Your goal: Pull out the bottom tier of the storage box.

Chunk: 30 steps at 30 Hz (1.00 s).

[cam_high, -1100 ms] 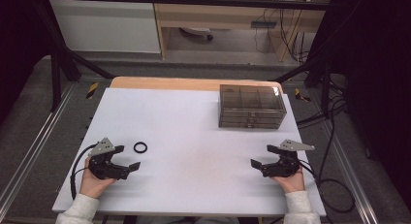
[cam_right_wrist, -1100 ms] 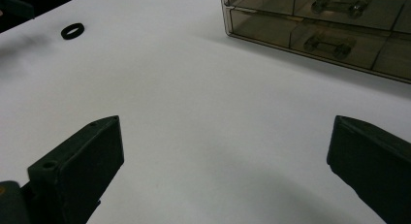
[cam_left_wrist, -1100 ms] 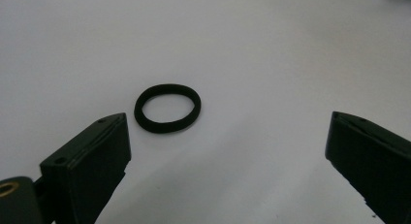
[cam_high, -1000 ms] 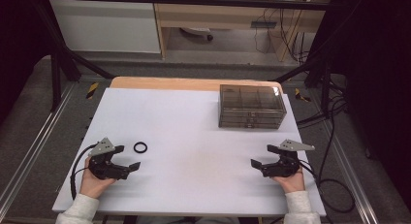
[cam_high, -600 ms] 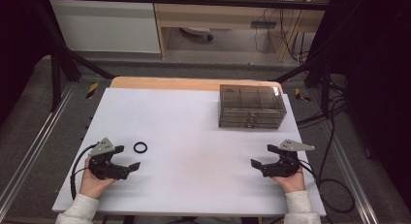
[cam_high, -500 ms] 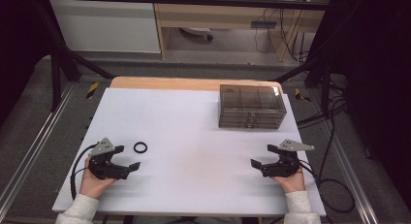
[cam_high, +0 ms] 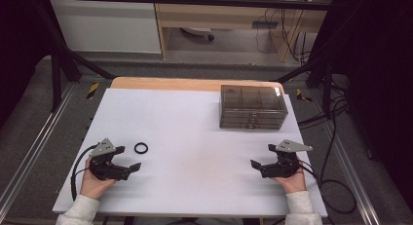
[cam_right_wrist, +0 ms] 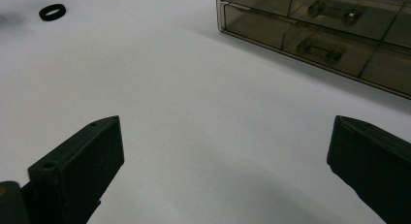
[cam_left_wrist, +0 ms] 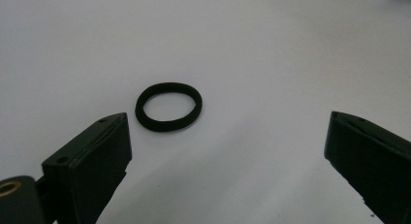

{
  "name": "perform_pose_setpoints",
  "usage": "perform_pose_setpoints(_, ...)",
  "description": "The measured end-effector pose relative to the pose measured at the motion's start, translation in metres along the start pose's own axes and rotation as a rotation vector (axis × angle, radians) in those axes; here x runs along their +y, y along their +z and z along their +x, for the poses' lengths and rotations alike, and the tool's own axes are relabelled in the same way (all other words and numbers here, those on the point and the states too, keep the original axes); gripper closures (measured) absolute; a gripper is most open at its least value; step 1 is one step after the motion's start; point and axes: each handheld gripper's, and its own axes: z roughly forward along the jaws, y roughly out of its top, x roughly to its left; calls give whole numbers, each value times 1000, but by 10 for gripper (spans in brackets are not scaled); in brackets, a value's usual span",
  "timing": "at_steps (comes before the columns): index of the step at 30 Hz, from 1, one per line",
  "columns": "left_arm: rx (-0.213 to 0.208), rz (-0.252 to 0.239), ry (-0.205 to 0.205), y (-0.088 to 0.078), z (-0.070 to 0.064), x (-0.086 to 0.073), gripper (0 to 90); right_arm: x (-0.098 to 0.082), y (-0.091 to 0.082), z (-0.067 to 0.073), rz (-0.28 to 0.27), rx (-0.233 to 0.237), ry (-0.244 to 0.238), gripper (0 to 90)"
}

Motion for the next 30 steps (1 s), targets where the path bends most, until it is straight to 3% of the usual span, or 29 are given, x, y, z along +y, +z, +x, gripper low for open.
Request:
perform_pose_setpoints(24, 3, 9, 3, 2, -1, 0, 32, 11, 5, 3, 31, -43, -88, 7)
perform_pose_setpoints(30, 3, 11, 4, 2, -1, 0, 32, 17, 7, 6, 51, -66, -147, 11)
